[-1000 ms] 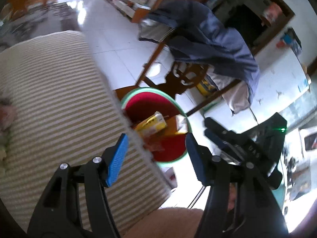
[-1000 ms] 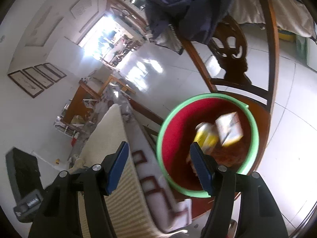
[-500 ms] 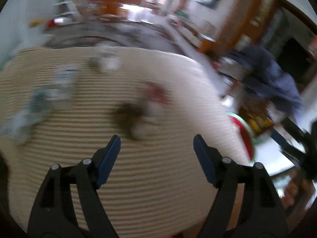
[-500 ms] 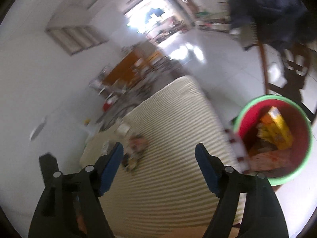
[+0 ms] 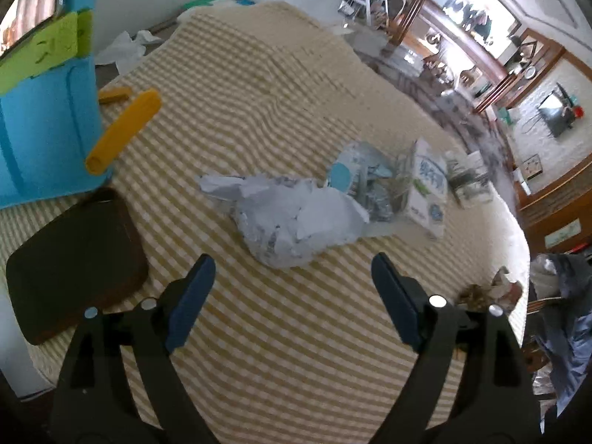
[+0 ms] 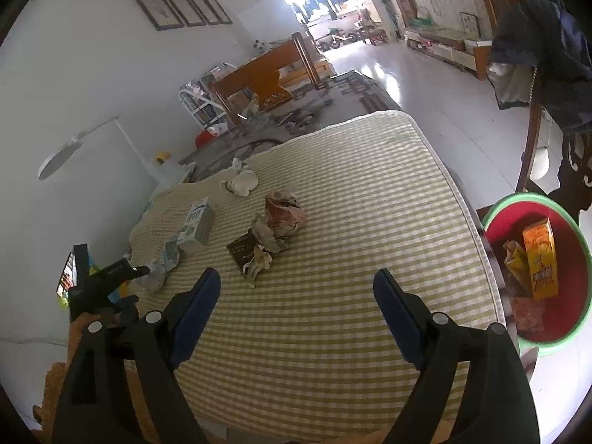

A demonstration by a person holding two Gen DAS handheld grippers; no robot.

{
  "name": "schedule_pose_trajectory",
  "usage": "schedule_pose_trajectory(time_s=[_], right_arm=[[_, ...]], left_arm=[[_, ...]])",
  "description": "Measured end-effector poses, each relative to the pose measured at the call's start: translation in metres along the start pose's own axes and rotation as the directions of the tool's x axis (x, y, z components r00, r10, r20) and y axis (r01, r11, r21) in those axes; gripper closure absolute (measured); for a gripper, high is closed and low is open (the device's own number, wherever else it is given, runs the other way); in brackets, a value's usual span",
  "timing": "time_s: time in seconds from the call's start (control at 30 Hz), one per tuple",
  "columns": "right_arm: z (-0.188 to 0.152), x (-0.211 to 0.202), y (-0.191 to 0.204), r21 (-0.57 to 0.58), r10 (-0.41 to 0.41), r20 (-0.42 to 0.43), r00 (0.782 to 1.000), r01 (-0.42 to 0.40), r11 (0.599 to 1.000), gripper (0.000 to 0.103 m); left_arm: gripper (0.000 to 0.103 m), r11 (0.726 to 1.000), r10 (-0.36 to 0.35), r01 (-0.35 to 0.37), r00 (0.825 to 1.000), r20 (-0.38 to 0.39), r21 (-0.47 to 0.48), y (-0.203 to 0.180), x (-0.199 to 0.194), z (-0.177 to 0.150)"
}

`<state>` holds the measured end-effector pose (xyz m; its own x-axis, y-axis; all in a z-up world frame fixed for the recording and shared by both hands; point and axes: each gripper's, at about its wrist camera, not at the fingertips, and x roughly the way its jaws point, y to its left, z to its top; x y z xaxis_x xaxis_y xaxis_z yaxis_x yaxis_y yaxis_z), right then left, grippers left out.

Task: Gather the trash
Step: 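Grasp the crumpled white paper with the left tool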

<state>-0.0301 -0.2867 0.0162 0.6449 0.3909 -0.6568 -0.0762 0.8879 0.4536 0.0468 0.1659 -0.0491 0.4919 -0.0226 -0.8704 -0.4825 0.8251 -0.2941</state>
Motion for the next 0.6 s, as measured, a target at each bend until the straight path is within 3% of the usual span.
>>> schedule_pose_trajectory(time_s=[0.23,0.37,0.43,0.6], right_arm=[[-0.001,-0.004,0.002,-0.009,0.002,-0.004,1.0,-0.002,1.0,0.021],[-0.001,-0.005,-0.002,0.01,0.013,0.001,1.0,-0.013,1.0,0.021],[-0.001,-0.005,-0.003,0.016,0.015,0.0,1.0,-0.015,1.0,0.021],[-0.002,-0.004,-0.002,0.008,0.009,-0.005,1.0,-0.009,1.0,0.021]], left_arm=[[0.021,1.0,0.021,-0.02,0.999,-0.037,0.013,-0.006,0.02,0.011],[0.049,0.999,0.034,-0.033,0.997,-0.066,0.017,-0.007,0.033,0.011],[0.055,1.0,-0.02,0.02,0.997,-0.072,-0.011,-0.003,0.031,0.009],[0.056,0.986,-0.144,0.14,0.988,-0.05,-0.086,0.007,0.013,-0.006]])
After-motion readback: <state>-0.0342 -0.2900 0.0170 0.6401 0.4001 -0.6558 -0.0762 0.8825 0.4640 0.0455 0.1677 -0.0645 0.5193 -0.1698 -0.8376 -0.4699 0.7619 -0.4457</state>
